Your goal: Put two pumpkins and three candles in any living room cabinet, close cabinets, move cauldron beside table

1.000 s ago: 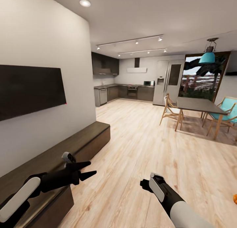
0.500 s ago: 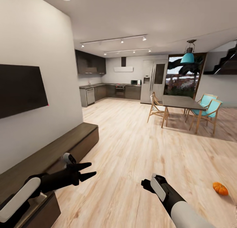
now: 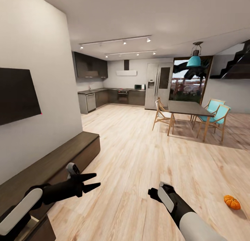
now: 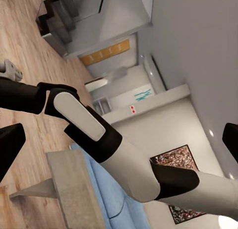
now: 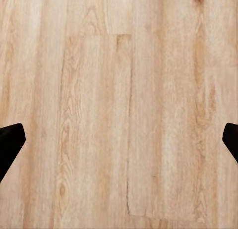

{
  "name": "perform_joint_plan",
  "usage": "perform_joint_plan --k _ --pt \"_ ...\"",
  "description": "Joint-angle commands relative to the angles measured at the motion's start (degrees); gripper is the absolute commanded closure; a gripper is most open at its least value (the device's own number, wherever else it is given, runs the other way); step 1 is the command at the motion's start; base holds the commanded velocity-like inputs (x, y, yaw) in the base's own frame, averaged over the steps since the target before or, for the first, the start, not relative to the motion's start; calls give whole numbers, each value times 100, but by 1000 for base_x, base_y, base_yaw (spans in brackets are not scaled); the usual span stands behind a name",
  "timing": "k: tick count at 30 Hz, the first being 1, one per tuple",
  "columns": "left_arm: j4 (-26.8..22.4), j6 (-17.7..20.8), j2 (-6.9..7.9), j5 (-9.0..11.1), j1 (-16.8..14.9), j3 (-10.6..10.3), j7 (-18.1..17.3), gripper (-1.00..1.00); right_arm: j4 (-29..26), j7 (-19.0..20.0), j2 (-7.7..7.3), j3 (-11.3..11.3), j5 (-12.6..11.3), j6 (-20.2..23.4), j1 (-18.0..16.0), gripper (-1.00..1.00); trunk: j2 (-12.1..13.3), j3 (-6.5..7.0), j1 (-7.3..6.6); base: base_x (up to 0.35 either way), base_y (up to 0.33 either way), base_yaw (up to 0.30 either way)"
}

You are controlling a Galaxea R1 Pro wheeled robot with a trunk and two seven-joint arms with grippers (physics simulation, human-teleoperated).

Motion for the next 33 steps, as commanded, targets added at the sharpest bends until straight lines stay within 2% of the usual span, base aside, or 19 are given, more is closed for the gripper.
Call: perform_joint_plan --k 1,11,21,27,33 --pt "36 12 -15 1 -7 -15 -26 -100 -9 -55 -4 66 -50 12 -4 -100 -5 -7 0 0 0 0" --pt "358 14 -56 8 -15 -35 -46 -100 -9 -64 2 387 -34 -175 -4 -100 -5 5 0 -112 -35 44" --pt "466 13 -57 18 -15 -35 -49 -100 -9 -64 4 473 -28 -198 -4 -100 -5 21 0 -253 -167 246" --pt "466 12 -57 27 -15 -35 -49 -100 -9 -78 4 648 -32 -199 -4 -100 -5 22 0 -256 -173 272" --pt "466 12 -57 35 -15 -35 -49 -100 -9 -74 4 695 -33 -198 -4 -100 -5 22 0 -239 -207 273"
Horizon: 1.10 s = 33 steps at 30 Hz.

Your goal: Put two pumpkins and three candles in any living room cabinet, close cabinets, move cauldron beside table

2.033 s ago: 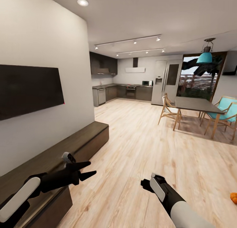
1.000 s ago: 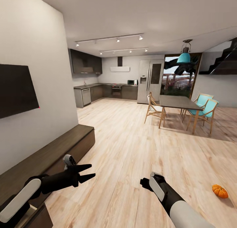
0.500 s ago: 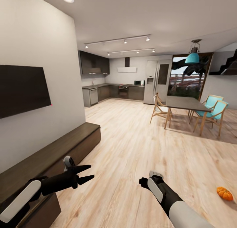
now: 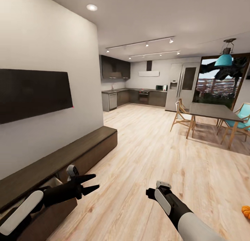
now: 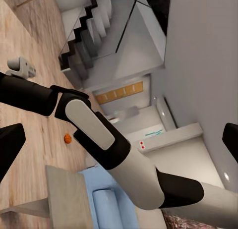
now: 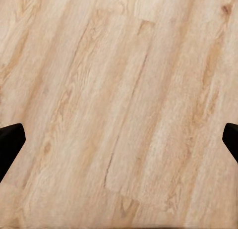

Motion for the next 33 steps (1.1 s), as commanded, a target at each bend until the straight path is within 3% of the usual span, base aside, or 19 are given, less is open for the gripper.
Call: perform_joint_plan --k 1,15,20,33 --pt "4 14 4 2 -9 -12 -22 -100 -11 -54 -7 37 -60 13 -3 -100 -5 -7 -2 -235 -214 274" --pt "120 12 4 10 -9 4 -30 -100 -11 -45 1 70 -52 21 -3 -100 -5 -7 -2 -169 -252 274" --pt "173 12 4 12 -9 6 -32 -100 -11 -65 2 346 -56 21 -3 -100 -5 -7 -2 30 -267 274" --pt "146 19 4 20 -9 6 -42 -100 -11 -59 2 450 -60 21 -3 -100 -45 -25 20 8 -22 274"
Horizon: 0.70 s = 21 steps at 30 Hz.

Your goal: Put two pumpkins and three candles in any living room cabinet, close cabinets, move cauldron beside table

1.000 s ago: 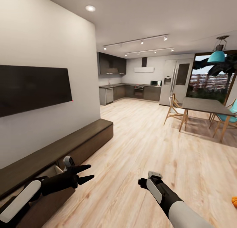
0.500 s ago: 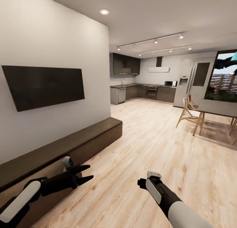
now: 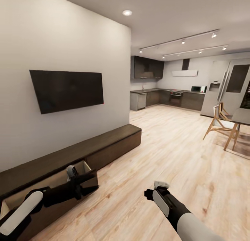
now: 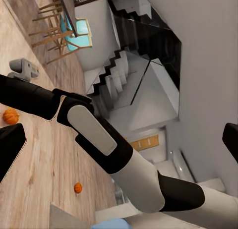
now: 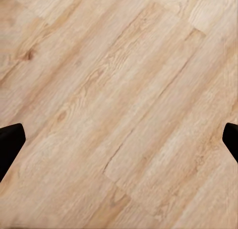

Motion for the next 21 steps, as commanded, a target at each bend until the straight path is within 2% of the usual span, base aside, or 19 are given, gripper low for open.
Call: perform_joint_plan --k 1,17,21 --pt "5 14 4 4 -9 -12 -26 -100 -12 -53 -6 35 -59 13 -4 -100 -46 -26 23 0 0 274" --pt "43 -23 17 -62 -9 15 60 -100 -13 -41 -5 62 -51 13 -4 -100 -688 -313 374 0 0 274" --pt "497 -36 14 -74 -15 424 635 -100 -12 -42 -6 62 -51 13 -4 -100 -849 -385 462 0 0 274"
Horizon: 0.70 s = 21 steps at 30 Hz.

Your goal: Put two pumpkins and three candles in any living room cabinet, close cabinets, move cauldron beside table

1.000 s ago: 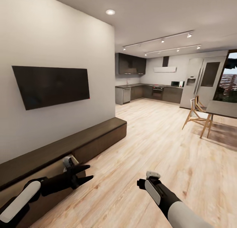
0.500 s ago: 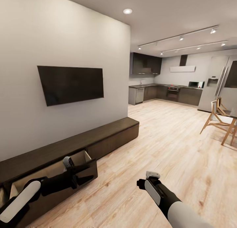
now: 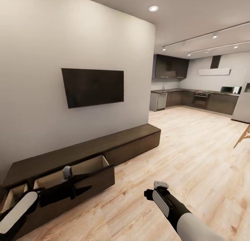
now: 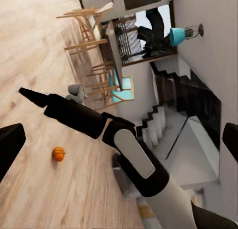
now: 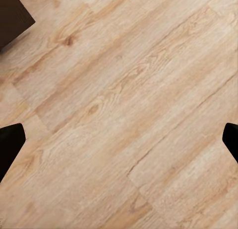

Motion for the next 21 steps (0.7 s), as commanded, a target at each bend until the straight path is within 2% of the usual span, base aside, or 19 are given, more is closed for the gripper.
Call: perform_joint_plan --k 1,4,5,6,8,10,11,12,13,14,15,16,18,21 --pt "130 9 6 -1 -10 118 164 -100 -11 -59 -6 34 -62 13 -4 -100 -46 -25 23 0 0 274" --pt "408 3 4 -49 -16 428 742 -100 -6 -74 -9 34 -66 19 -4 -100 -166 -79 88 0 0 273" --pt "590 -46 -11 -184 -39 499 1050 -100 31 -70 -12 34 -66 13 -4 -100 -206 -97 110 0 0 274" --pt "658 -109 -29 -274 -46 514 1169 -100 40 -68 -12 34 -65 9 -4 -100 -247 -115 132 0 0 274" --pt "864 -426 -121 -648 -60 550 1555 -100 62 -60 -14 34 -64 -20 -4 -100 -327 -151 176 0 0 273" --pt "1125 -836 -233 -1133 -64 558 1904 -100 66 -58 -19 29 -68 -110 -4 -100 -407 -187 220 0 0 273" --pt "1398 -1099 -330 -1433 -68 556 2072 -100 70 -57 -20 25 -59 -169 -4 -100 -447 -205 242 0 0 273" --pt "1879 -1621 -572 -1928 -70 545 2259 -100 84 -56 -37 22 -67 -306 -4 -100 -487 -223 264 0 0 273" --pt "2189 -2039 -755 -2280 -73 540 2344 -100 104 -56 -45 23 -74 -445 4 -100 -527 -241 286 0 0 273" --pt "2340 -2262 -842 -2466 -73 540 2377 -100 130 -56 -46 24 -77 -530 8 -100 -567 -259 308 0 0 273" --pt "2639 -2731 -1016 -2882 -73 543 2443 -100 238 -53 -39 24 -77 -758 13 -100 -608 -277 330 0 0 273" --pt "3015 -3318 -1254 -3410 -73 550 2532 -100 489 -47 -32 29 -76 -1140 18 -100 -648 -295 352 0 0 273" --pt "3405 -3874 -1545 -3861 -74 552 2661 -100 929 8 -21 34 -72 -1669 21 -100 -728 -330 396 0 0 274" --pt "3820 -4501 -1874 -4120 -73 552 2913 -100 1446 232 6 139 -54 -2129 22 -100 -848 -384 462 0 0 273"
